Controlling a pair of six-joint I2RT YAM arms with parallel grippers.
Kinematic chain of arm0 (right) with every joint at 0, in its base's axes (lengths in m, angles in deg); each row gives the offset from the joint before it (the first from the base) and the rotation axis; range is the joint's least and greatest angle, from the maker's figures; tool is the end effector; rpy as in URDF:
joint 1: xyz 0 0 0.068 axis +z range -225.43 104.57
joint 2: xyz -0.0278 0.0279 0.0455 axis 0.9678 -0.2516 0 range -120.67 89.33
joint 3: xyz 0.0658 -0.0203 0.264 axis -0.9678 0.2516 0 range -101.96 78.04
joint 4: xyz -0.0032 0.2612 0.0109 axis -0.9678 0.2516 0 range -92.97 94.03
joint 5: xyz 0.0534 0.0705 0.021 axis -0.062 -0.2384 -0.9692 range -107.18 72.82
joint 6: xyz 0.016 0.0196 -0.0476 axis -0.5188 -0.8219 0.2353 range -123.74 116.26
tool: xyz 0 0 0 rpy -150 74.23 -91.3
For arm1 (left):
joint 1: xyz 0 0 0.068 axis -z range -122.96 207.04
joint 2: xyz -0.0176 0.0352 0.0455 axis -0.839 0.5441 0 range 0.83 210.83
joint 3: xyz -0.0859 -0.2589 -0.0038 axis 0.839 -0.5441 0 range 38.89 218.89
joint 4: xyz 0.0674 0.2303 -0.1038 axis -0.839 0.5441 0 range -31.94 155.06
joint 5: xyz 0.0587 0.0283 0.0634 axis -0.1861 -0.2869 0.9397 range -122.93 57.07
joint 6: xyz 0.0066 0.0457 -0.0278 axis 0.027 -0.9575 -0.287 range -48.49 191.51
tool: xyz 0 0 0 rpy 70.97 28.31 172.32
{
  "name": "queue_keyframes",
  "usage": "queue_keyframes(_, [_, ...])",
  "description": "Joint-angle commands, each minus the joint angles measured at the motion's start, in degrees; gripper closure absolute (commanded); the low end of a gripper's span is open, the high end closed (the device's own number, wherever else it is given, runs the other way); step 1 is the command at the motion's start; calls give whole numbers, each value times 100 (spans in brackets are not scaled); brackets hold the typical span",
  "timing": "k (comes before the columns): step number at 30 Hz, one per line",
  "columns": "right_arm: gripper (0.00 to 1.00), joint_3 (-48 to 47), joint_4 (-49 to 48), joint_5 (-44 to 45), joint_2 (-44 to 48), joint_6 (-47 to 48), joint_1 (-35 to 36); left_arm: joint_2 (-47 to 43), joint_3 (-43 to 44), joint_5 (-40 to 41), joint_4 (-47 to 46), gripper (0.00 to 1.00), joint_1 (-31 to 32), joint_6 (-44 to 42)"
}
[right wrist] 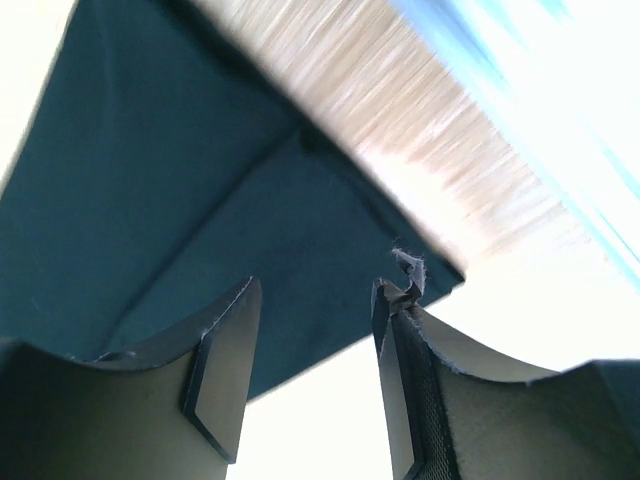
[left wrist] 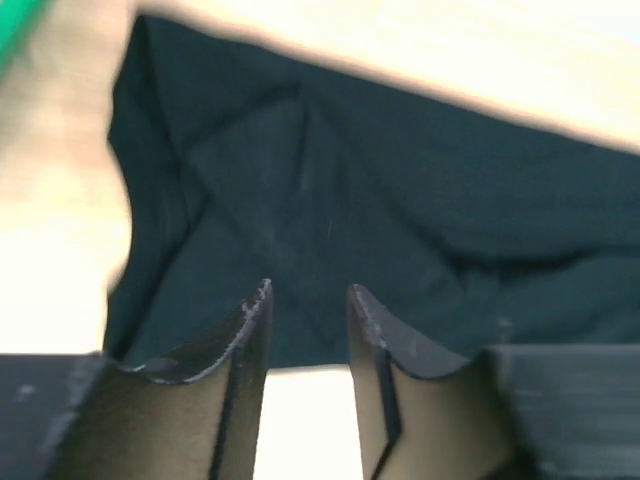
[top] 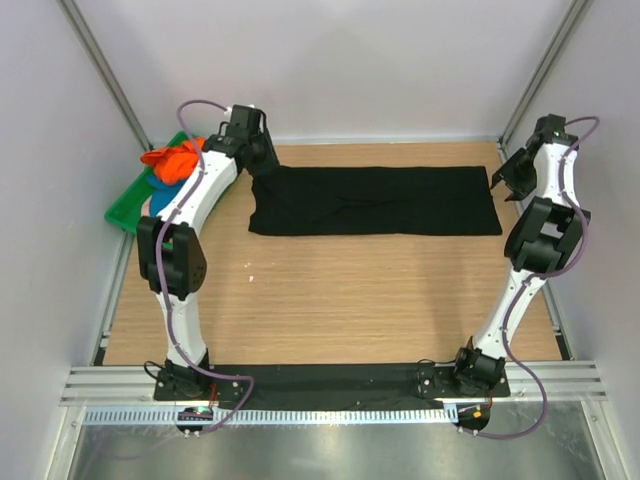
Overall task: Fold and stack the t-shirts
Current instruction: Fold the tshirt
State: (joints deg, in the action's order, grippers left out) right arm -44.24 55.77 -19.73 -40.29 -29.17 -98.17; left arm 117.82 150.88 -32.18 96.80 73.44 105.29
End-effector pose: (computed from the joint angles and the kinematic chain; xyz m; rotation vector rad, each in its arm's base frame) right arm 0.4464 -0.1855 0.2450 1.1000 2.4924 0.0743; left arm 0.4494 -0.1318 0.3114 -0.3649 2.3443 -0.4156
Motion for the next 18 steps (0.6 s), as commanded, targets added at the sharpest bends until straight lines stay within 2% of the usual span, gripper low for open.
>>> queue_keyframes(1, [45,327,-64,220,508,504,410,-325,-835,-330,160,67,47,-91])
queue_keyframes(3, [45,485,-64,202,499,548,603,-326,-1124,-356,125,70,47,-143])
queue_keyframes(7, [49,872,-310,202,508,592,867,-45,-1170,-523,116,74,38,-153])
queue_keyframes(14, [60,1443,-530,228,438,636,1131,228,-1363,-278,222,77,47,15])
queue_keyframes(18, [71,1558,-574,437,350,680,1149,473,-1302,-111,405,78,30,-56])
